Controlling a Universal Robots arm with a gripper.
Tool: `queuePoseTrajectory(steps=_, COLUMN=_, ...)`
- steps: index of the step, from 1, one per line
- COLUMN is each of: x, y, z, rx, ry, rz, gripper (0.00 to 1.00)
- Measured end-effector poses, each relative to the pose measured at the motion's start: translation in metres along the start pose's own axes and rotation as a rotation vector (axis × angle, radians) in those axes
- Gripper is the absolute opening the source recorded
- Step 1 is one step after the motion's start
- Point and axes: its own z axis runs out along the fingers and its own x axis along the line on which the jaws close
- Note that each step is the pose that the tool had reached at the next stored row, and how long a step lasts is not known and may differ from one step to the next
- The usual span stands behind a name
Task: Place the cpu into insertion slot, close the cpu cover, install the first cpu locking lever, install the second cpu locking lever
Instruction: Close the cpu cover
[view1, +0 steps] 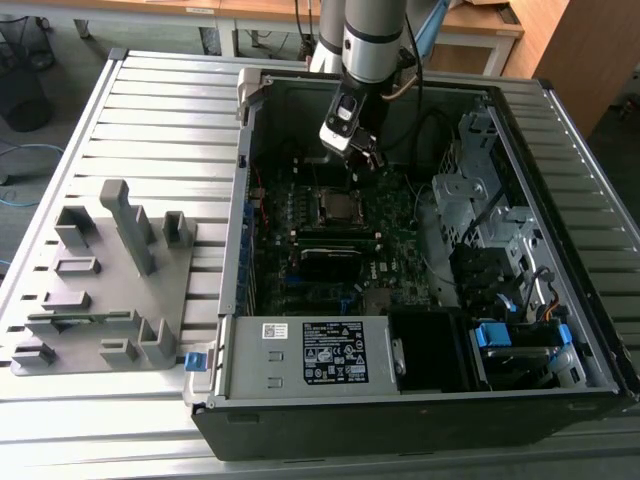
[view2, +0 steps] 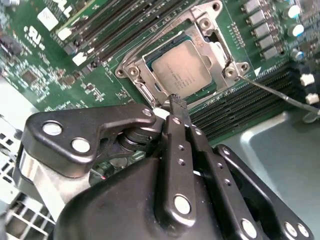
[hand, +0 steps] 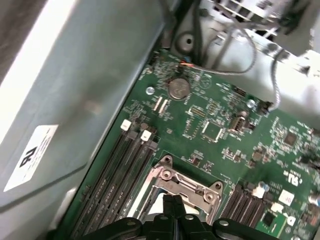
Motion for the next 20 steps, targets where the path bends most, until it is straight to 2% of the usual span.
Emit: queuePoseTrajectory(steps=20, x=0.0001, y=-0.0001, z=0.0037, rx=-0.0092, ry=0.0132, rz=-0.356, gripper=0.1)
